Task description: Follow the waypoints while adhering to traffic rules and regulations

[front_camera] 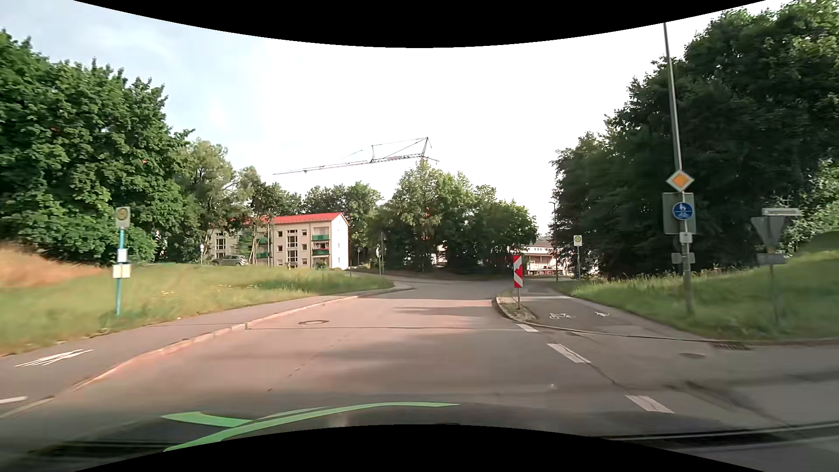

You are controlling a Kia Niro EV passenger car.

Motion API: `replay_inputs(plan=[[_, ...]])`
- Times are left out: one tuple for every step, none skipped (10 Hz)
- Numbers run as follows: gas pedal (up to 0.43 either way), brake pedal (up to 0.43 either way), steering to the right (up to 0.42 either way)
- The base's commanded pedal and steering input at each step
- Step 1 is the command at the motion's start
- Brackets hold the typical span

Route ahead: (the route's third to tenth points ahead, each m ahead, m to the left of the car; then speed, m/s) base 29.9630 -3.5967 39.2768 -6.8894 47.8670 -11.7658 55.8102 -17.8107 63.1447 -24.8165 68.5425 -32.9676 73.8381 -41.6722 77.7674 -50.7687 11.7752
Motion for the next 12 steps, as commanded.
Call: replay_inputs(plan=[[0.039,0.000,0.040],[0.039,0.000,0.041],[0.039,0.000,0.041],[0.039,0.000,0.041],[0.039,0.000,0.041],[0.039,0.000,0.041],[0.039,0.000,0.041],[0.039,0.000,0.040],[0.039,0.000,0.040],[0.039,0.000,0.040],[0.039,0.000,0.040],[0.039,0.000,0.040]])
